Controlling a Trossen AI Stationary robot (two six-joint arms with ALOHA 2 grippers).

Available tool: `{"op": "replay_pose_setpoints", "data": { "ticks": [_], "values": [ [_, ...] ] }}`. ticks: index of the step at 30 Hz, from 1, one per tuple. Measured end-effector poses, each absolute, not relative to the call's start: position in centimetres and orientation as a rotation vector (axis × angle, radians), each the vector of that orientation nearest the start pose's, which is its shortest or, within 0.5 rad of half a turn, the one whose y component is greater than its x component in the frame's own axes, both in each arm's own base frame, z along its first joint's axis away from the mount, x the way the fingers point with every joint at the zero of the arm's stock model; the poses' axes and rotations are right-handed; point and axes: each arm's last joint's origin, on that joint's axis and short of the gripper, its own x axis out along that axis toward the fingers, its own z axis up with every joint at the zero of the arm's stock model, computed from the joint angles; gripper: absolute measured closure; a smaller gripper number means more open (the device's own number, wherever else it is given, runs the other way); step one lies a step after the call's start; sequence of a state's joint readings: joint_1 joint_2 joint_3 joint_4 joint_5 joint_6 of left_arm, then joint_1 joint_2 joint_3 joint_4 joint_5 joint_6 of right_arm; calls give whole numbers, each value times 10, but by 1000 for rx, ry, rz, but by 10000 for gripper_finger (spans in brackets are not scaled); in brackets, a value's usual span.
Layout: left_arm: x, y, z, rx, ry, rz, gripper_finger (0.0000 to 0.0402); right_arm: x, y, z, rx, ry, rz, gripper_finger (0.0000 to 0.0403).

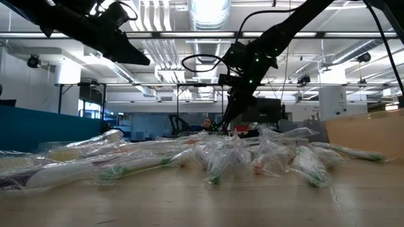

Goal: Pick & Place Toothbrushes
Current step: Put the green toothbrush into the black bin

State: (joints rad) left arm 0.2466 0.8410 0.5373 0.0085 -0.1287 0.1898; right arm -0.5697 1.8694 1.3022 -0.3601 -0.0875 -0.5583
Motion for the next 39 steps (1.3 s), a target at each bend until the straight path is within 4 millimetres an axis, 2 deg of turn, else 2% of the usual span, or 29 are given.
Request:
{"op": "replay_pose_setpoints", "data": {
  "ticks": [4,8,15,23,27,33,36,39],
  "values": [
    [182,50,257,170,323,344,240,340,-215,204,-248,882,-236,197],
    [182,50,259,172,296,348,241,350,-223,220,-314,747,-336,203],
    [183,50,260,173,283,350,241,365,-237,285,-293,547,-434,218],
    [183,50,260,173,282,351,241,376,-256,368,-359,306,-522,242],
    [183,50,260,173,283,352,241,386,-272,398,-335,197,-565,255],
    [183,50,260,173,283,352,243,404,-299,412,-350,134,-602,276],
    [183,50,260,173,283,352,243,406,-310,408,-376,73,-630,286],
    [183,50,260,173,284,352,243,403,-318,395,-328,112,-640,297]
  ]
}}
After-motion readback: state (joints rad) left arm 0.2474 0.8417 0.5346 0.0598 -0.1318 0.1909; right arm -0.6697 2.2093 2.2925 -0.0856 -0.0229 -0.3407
